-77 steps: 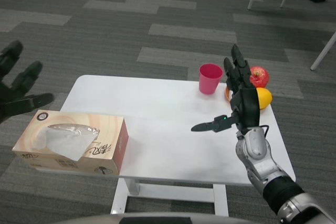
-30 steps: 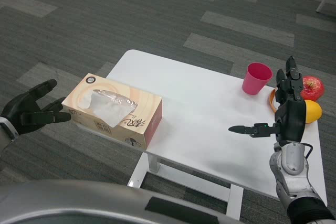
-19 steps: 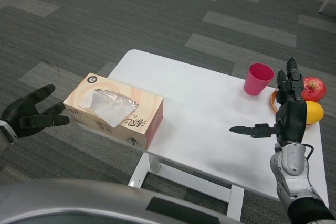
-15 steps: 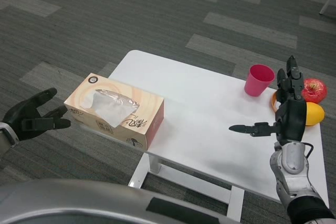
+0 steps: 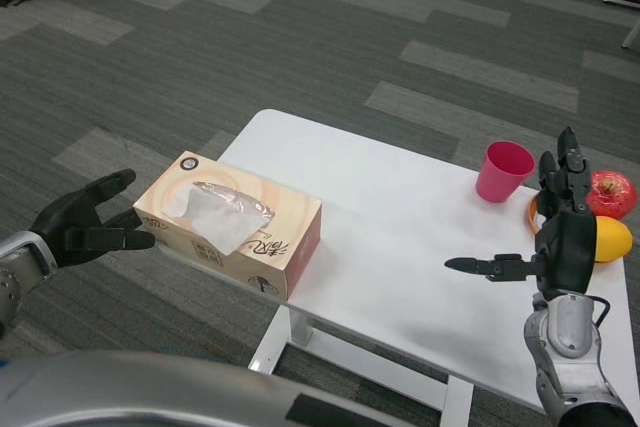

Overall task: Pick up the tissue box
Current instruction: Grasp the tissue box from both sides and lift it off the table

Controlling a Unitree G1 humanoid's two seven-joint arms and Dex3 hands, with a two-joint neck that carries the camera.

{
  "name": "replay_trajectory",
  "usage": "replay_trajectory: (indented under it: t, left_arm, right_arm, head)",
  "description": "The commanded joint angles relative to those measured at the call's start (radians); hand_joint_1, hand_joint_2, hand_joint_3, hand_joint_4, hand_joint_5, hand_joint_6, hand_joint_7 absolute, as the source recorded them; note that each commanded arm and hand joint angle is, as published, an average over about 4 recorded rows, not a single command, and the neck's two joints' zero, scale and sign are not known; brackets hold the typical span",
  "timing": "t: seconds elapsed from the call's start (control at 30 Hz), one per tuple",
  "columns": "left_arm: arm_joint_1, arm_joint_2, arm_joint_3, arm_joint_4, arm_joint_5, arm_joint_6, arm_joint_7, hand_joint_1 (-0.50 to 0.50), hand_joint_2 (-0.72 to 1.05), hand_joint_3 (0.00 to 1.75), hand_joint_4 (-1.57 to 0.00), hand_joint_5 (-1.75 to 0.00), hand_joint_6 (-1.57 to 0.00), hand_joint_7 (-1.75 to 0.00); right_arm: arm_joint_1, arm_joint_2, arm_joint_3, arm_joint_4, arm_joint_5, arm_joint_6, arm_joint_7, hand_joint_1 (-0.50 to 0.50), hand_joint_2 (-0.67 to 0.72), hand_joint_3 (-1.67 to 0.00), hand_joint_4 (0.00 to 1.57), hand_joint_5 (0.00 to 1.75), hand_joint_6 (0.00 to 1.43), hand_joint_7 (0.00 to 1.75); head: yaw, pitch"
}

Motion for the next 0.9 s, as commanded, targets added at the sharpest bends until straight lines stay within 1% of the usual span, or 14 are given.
replay_trajectory:
  t: [0.03, 0.33, 0.47, 0.6, 0.7, 0.73, 0.83, 0.87, 0.9]
  left_arm:
    - [0.005, 0.022, -0.009, -0.028, 0.003, -0.008, -0.009, 0.5, 1.05, 0.35, 0.0, -0.21, 0.0, 0.0]
    - [0.002, 0.025, -0.029, -0.077, 0.002, -0.01, -0.014, 0.5, 1.05, 0.35, 0.0, -0.21, 0.0, 0.0]
    - [-0.004, 0.025, -0.044, -0.091, 0.002, -0.011, -0.014, 0.5, 1.05, 0.35, 0.0, -0.1, 0.0, 0.0]
    - [-0.011, 0.025, -0.058, -0.106, 0.002, -0.012, -0.014, 0.5, 1.05, 0.35, 0.0, -0.21, 0.0, 0.0]
    - [-0.017, 0.025, -0.072, -0.125, 0.002, -0.012, -0.014, 0.5, 1.05, 0.35, 0.0, -0.21, 0.0, 0.0]
    - [-0.019, 0.025, -0.077, -0.131, 0.002, -0.012, -0.014, 0.5, 1.05, 0.35, 0.0, -0.18, 0.0, 0.0]
    - [-0.027, 0.025, -0.096, -0.151, 0.002, -0.012, -0.015, 0.5, 1.05, 0.35, 0.0, -0.18, 0.0, 0.0]
    - [-0.031, 0.025, -0.102, -0.158, 0.002, -0.012, -0.015, 0.5, 1.05, 0.35, 0.0, -0.21, 0.0, 0.0]
    - [-0.032, 0.025, -0.105, -0.161, 0.002, -0.013, -0.014, 0.5, 1.05, 0.35, 0.0, -0.18, 0.0, 0.0]
  right_arm:
    - [0.008, -0.005, 0.0, -0.014, 0.004, -0.005, 0.001, -0.38, 0.22, -0.16, 0.0, 0.0, 0.0, 0.0]
    - [0.023, -0.009, 0.001, -0.032, 0.004, -0.005, 0.001, -0.38, 0.22, -0.16, 0.0, 0.0, 0.0, 0.0]
    - [0.029, -0.011, -0.001, -0.04, 0.004, -0.005, 0.001, -0.38, 0.22, -0.16, 0.0, 0.0, 0.0, 0.0]
    - [0.034, -0.012, -0.002, -0.044, 0.004, -0.005, 0.001, -0.38, 0.22, -0.16, 0.0, 0.0, 0.0, 0.0]
    - [0.037, -0.012, -0.003, -0.046, 0.004, -0.005, 0.001, -0.38, 0.22, -0.16, 0.0, 0.0, 0.0, 0.0]
    - [0.038, -0.012, -0.004, -0.047, 0.004, -0.005, 0.001, -0.38, 0.22, -0.16, 0.0, 0.0, 0.0, 0.0]
    - [0.037, -0.013, -0.004, -0.046, 0.004, -0.005, 0.001, -0.38, 0.22, -0.16, 0.0, 0.0, 0.0, 0.0]
    - [0.037, -0.013, -0.004, -0.046, 0.004, -0.005, 0.001, -0.38, 0.22, -0.16, 0.0, 0.0, 0.0, 0.0]
    - [0.036, -0.013, -0.004, -0.045, 0.004, -0.005, 0.001, -0.38, 0.22, -0.16, 0.0, 0.0, 0.0, 0.0]
  head:
    - [0.0, 0.003]
    - [-0.009, 0.006]
    - [-0.012, 0.007]
    - [-0.016, 0.01]
    - [-0.018, 0.011]
    - [-0.018, 0.011]
    - [-0.019, 0.011]
    - [-0.019, 0.011]
    - [-0.02, 0.011]
